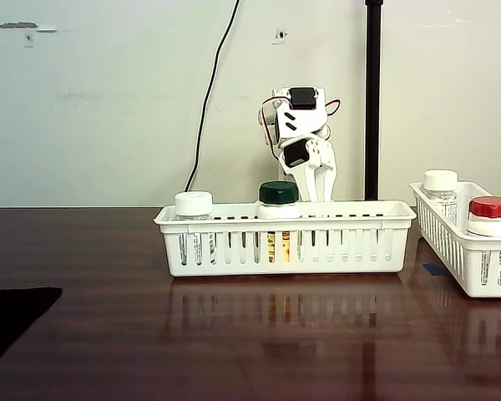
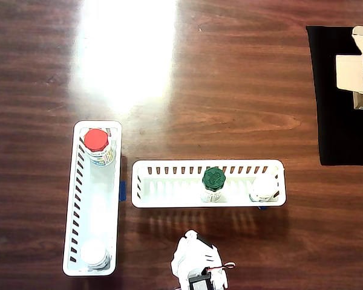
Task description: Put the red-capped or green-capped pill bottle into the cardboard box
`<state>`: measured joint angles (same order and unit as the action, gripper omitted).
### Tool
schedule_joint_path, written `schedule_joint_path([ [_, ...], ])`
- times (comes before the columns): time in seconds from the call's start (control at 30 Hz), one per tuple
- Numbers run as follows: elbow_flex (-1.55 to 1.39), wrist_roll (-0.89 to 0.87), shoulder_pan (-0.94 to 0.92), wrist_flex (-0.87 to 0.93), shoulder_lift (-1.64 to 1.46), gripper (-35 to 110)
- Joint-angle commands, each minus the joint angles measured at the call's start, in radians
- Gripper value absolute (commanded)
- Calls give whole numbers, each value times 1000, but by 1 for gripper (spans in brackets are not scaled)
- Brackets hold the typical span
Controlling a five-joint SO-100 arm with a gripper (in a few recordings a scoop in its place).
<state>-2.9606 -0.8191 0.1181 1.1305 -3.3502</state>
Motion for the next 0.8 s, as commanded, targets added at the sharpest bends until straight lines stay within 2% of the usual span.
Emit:
schedule_joint_path([
  [0.0, 0, 5, 40, 14, -86, 2],
  [0.77, 0, 26, 40, 14, -86, 2],
])
